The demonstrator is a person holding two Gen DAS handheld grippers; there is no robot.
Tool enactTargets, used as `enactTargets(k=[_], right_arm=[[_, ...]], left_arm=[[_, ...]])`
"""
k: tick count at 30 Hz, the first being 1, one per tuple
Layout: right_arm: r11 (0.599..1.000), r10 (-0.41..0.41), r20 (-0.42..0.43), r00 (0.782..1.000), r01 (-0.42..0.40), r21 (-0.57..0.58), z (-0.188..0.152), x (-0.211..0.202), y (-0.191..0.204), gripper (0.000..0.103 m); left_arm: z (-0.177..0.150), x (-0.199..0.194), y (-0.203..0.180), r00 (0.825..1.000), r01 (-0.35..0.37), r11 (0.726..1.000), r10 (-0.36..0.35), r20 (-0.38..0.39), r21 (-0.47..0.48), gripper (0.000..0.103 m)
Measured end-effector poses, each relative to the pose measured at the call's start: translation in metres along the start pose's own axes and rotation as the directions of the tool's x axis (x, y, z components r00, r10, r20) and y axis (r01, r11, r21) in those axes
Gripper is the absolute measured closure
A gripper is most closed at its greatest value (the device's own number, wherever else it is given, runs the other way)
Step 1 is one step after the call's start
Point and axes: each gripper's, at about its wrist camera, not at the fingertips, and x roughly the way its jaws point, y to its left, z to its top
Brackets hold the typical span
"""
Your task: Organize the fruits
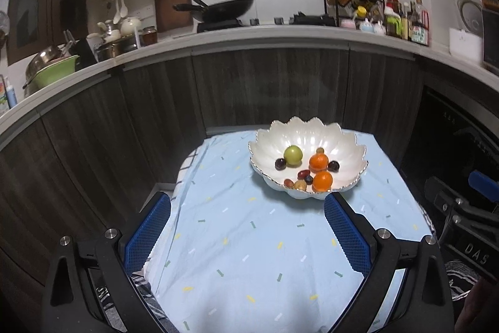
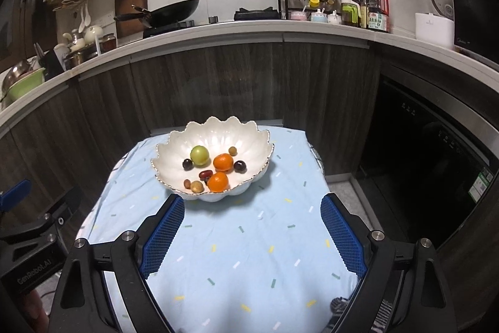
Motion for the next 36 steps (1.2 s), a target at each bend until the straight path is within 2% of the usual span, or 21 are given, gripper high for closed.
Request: enactTargets(k=[4, 11, 16, 22, 36], right_arm=[[1.0, 0.002, 0.016, 1.0, -0.002, -0.016, -0.004, -0.012, 0.003, 0.013], [1.0, -0.026, 0.031, 0.999, 0.027, -0.009, -0.007, -0.028, 0.001, 0.009], [0.999, -0.036, 0.02, 0.999, 0.036, 0.002, -0.012, -0.037, -0.003, 0.009], [0.999, -0.044, 0.059, 0.997, 0.046, -0.022, -0.016, -0.054, 0.0, 0.009], [0.998, -0.06, 0.058, 0.997, 0.061, -0.01, -0.017, -0.057, -0.003, 0.009]], left_arm=[[-0.002, -0.012, 0.004, 1.0, -0.013, 1.0, 0.013, 0.023, 0.0, 0.001], [-0.014, -0.02, 0.003, 1.0, 0.008, 1.0, -0.007, -0.021, 0.019, 0.001], [-0.02, -0.028, 0.003, 1.0, 0.017, 0.999, -0.016, -0.025, 0.031, 0.001], [-0.022, -0.033, 0.005, 0.999, 0.025, 1.0, -0.024, -0.024, 0.018, 0.0], [-0.025, -0.038, 0.003, 0.999, 0.03, 0.999, -0.029, -0.024, 0.018, 0.0]])
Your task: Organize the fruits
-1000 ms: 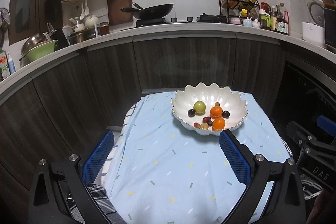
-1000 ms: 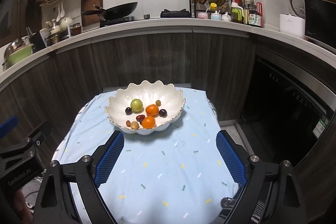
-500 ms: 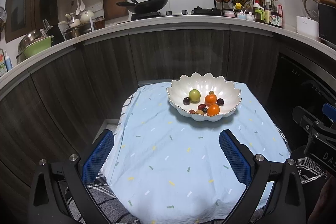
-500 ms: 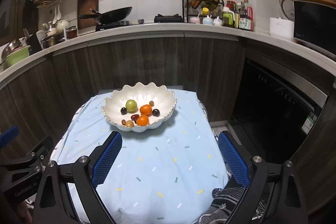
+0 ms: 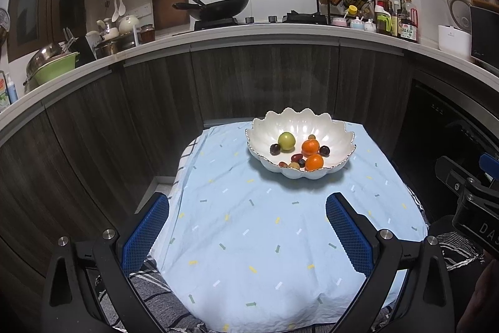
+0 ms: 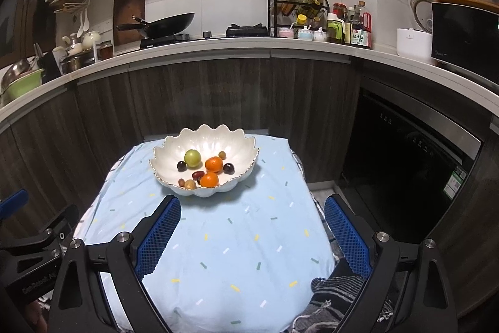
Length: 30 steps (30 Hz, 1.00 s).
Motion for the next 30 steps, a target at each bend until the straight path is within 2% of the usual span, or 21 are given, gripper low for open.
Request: enactTargets(k=[30], right_arm=[[1.0, 0.001, -0.022, 1.0, 0.0, 0.012, -0.0011, 0.0044, -0.0036, 0.009]], left_arm=[[-0.0001, 0.0008, -0.0021, 1.0, 0.01, 1.0, -0.01, 0.0, -0.004, 0.0]])
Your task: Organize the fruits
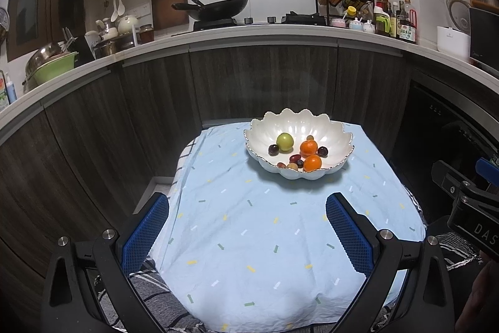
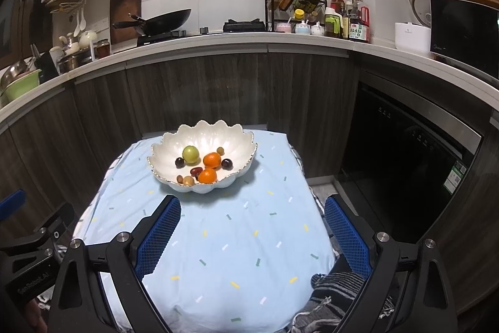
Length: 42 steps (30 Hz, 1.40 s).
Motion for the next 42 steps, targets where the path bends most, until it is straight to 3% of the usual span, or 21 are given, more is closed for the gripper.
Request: enactTargets(k=[42], right_arm=[[1.0, 0.002, -0.023, 1.0, -0.002, 0.002, -0.0012, 0.0043, -0.0012, 0.009]], left_arm=[[-0.0033, 0.0083, 0.0024, 0.999, 0.022, 1.0, -0.022, -0.035, -0.005, 0.0]])
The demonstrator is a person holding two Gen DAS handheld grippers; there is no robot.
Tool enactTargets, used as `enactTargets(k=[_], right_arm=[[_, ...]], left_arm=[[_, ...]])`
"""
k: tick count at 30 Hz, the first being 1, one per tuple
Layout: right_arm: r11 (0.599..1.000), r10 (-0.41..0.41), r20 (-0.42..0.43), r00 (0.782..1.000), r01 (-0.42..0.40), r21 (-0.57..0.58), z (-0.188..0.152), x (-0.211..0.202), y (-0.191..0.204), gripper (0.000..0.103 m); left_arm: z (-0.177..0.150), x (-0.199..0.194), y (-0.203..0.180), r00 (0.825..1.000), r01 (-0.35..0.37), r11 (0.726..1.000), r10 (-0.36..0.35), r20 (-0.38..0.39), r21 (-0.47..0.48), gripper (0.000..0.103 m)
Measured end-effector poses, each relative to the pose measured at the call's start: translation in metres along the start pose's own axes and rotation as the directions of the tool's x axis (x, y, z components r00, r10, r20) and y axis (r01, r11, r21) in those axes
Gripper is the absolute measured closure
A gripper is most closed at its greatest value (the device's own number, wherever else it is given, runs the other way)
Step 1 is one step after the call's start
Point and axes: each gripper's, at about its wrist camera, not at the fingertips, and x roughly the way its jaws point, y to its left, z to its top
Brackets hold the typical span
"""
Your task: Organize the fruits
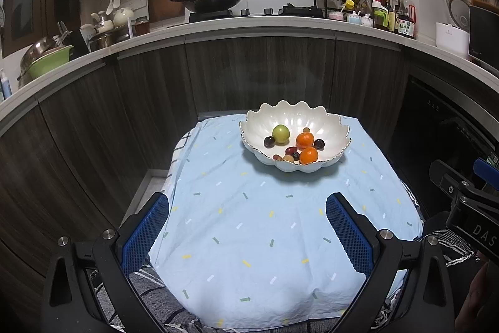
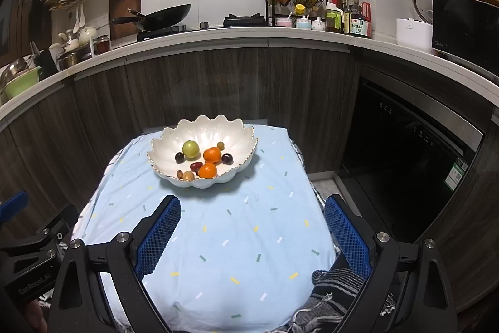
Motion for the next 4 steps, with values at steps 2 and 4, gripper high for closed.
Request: enactTargets(k=[2, 4], right_arm=[[1.0, 0.0, -0.001, 1.0, 0.0, 0.0, -0.0005, 0.0006, -0.0003, 0.009], [1.0, 0.001, -0.003, 1.0, -0.001, 0.0, -0.0011, 0.0012, -0.0002, 0.009]], left_arm=[[-0.0002, 0.0001, -0.0001, 1.0, 0.003, 1.0, -0.003, -0.001, 0.001, 0.0], [-0.0001, 0.0011, -0.0005, 1.0, 0.005, 1.0, -0.005, -0.004, 0.005, 0.0]])
